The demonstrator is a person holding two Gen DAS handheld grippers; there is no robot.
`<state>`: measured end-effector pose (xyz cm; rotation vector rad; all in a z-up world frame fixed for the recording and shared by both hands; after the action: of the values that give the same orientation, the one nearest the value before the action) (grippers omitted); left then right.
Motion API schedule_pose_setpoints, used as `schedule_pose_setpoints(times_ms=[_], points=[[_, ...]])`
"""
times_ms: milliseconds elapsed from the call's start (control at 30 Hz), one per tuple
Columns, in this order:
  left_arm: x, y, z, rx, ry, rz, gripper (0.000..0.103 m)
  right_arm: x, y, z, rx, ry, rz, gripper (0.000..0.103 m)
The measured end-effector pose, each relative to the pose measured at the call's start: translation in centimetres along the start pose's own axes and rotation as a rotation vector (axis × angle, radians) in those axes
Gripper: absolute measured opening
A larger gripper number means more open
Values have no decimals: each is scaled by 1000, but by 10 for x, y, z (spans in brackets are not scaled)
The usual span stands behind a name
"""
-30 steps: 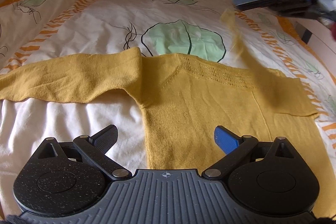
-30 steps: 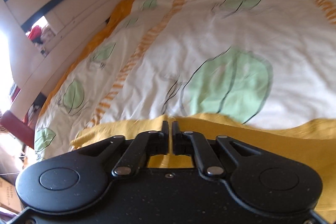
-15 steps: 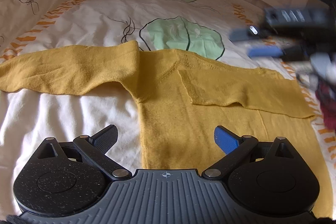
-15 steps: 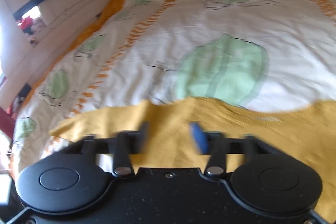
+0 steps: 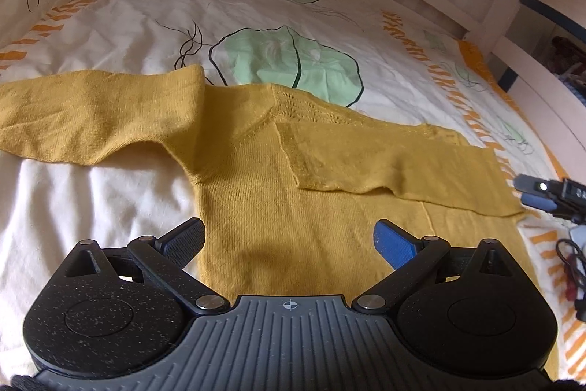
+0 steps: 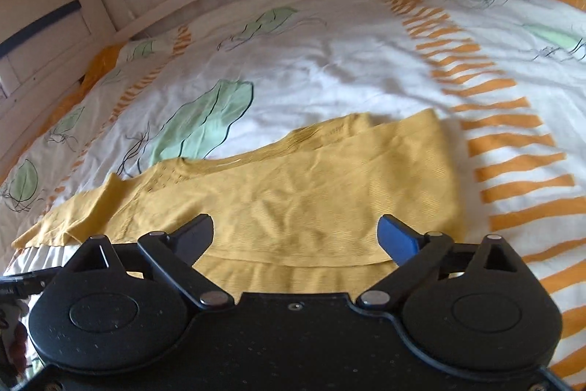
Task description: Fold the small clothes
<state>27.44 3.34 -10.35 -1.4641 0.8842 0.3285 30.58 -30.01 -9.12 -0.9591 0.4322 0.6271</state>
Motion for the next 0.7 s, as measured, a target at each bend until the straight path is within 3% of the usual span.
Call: schedule_pose_setpoints(times_ms=[233, 300, 433, 700], points=[[21, -32, -10, 31, -7, 22, 98, -1, -10, -16, -23, -52, -46, 101], [30, -40, -13, 37, -7, 42, 83, -1, -11, -19, -36, -60, -60, 102], [54, -48, -11, 11, 7, 103, 82, -1, -15, -29, -21, -81, -85, 102], [88, -42, -9, -21, 3, 207, 68, -5, -28, -51, 37, -104, -92, 102]])
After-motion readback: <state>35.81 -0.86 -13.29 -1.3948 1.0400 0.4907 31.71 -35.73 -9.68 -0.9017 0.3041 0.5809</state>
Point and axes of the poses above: each gripper's, at about its wrist camera, not at the fingertips, and x roughly the way its jaws point, z to its left, y to its underside, the point moved 8 cm from there along x, roughly the way its jaws point, and after that the axes turned 14 degrees about x, right-handed, at the moved point
